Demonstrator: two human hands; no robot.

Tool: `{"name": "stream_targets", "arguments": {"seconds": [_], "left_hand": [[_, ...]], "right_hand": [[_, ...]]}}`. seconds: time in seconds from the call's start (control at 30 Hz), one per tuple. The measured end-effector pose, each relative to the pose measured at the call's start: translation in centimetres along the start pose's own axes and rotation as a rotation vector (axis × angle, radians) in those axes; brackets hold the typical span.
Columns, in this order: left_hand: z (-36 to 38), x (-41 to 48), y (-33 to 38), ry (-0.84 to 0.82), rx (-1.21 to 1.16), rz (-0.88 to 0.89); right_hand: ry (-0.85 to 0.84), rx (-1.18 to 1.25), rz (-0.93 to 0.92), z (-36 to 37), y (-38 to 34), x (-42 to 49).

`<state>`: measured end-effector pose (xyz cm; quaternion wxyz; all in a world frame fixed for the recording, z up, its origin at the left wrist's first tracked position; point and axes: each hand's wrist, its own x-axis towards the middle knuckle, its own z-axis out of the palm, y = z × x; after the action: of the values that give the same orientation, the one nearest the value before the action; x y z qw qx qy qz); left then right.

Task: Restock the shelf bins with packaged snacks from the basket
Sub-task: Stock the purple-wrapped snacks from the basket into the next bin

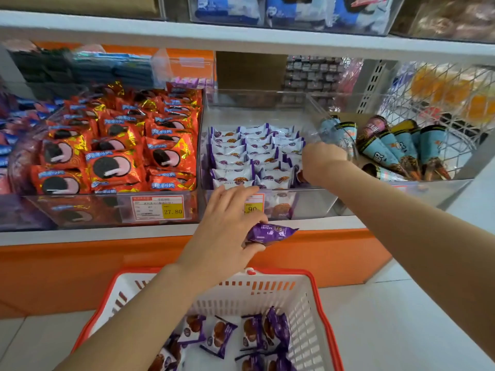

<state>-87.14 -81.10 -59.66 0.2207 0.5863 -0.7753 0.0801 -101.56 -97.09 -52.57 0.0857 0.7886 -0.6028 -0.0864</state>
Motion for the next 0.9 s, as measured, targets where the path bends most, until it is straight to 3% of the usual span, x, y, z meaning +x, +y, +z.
{"name": "stream_targets", "arguments": {"seconds": [0.27, 0.5, 0.63, 0.77, 0.9], "left_hand": [[0.4, 0.0, -0.2, -0.004, -0.031, -0.011], [0.3, -0.1, 0.0, -0.023, 0.009, -0.025], [0.3, 0.0, 0.0, -0.003, -0.036, -0.037], [0.0, 0.1, 0.0, 0.007, -0.122, -0.069], [-0.8, 0.6, 0.5, 0.047, -0.332, -0.150]], "right_hand": [[-0.065, 0.235, -0.208, 1.0, 1.6, 2.1], [0.003, -0.115, -0.223, 1.7, 0.8, 1.7], [0.001, -0.131, -0.250, 1.4, 1.0, 1.5], [0.017, 0.096, -0.187, 1.4, 1.6, 1.1], [0.156, 0.510, -0.248, 0.7, 1.8, -2.0]]}}
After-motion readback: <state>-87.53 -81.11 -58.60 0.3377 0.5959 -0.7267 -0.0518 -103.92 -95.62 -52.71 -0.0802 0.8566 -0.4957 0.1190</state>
